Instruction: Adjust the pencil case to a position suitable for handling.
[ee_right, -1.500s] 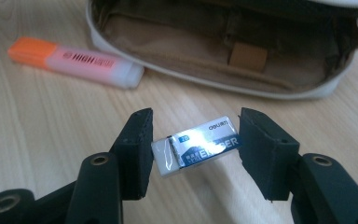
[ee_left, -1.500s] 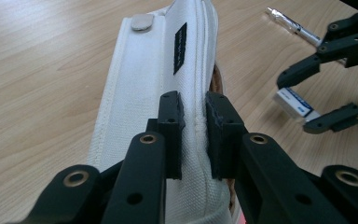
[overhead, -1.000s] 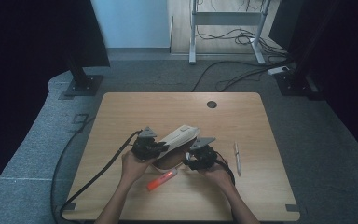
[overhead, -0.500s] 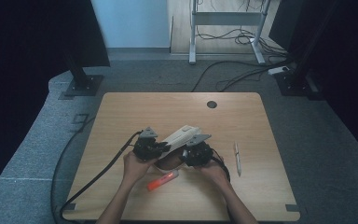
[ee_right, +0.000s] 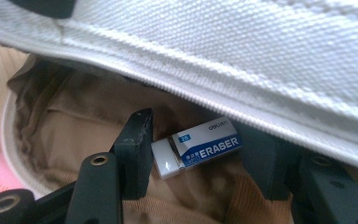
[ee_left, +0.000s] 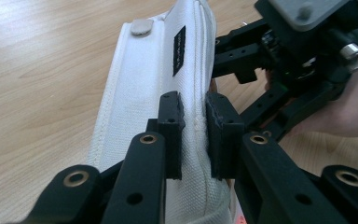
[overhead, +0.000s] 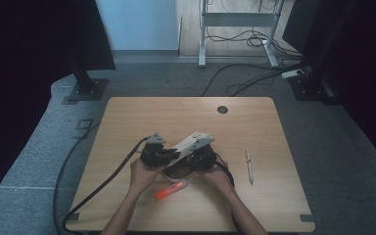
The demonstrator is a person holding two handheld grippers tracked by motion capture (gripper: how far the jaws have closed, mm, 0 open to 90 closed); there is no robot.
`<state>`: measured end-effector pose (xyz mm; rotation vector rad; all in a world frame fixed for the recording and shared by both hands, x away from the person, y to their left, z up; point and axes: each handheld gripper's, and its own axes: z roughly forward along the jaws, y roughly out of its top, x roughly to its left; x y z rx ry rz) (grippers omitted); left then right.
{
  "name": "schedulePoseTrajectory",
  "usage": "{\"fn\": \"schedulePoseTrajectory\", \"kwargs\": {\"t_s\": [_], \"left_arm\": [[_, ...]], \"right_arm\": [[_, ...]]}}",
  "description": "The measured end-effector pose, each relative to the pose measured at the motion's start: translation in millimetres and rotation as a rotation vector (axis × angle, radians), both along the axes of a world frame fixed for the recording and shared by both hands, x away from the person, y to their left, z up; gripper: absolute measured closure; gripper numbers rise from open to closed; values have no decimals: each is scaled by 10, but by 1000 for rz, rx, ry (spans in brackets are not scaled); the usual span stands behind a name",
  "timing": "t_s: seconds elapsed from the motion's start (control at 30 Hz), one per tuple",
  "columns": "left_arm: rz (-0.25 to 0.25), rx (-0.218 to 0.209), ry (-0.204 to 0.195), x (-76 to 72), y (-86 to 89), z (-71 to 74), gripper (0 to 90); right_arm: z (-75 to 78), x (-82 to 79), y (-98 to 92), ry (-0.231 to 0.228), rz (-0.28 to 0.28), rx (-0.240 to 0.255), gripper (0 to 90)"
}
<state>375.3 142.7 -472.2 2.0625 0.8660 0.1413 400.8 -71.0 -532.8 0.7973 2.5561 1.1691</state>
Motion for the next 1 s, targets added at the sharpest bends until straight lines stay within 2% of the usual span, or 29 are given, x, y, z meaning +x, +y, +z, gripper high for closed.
{"fn": "schedulePoseTrajectory", "kwargs": {"t_s": [0.17, 0.33, 0.47, 0.5, 0.53, 0.67, 1.0], "left_arm": [[-2, -5, 4, 4, -2, 0, 773], [-3, 30, -21, -4, -54, 21, 773], [2, 36, -33, -4, -64, 12, 773], [3, 39, -35, -4, -66, 7, 773], [3, 42, -39, -5, -69, 1, 772], [5, 43, -45, -5, -76, -12, 772], [5, 41, -54, -11, -78, -34, 769]], "right_arm": [[-31, 39, 55, 6, -13, 1, 451], [-73, 68, 123, 6, -16, -2, 448], [-76, 68, 105, -7, -13, 5, 436], [-73, 61, 96, -3, -10, 4, 419], [-67, 50, 75, 1, -8, 1, 360], [-48, 27, 28, 1, -15, 0, 309], [94, -118, -225, -32, -26, 5, 326]]}}
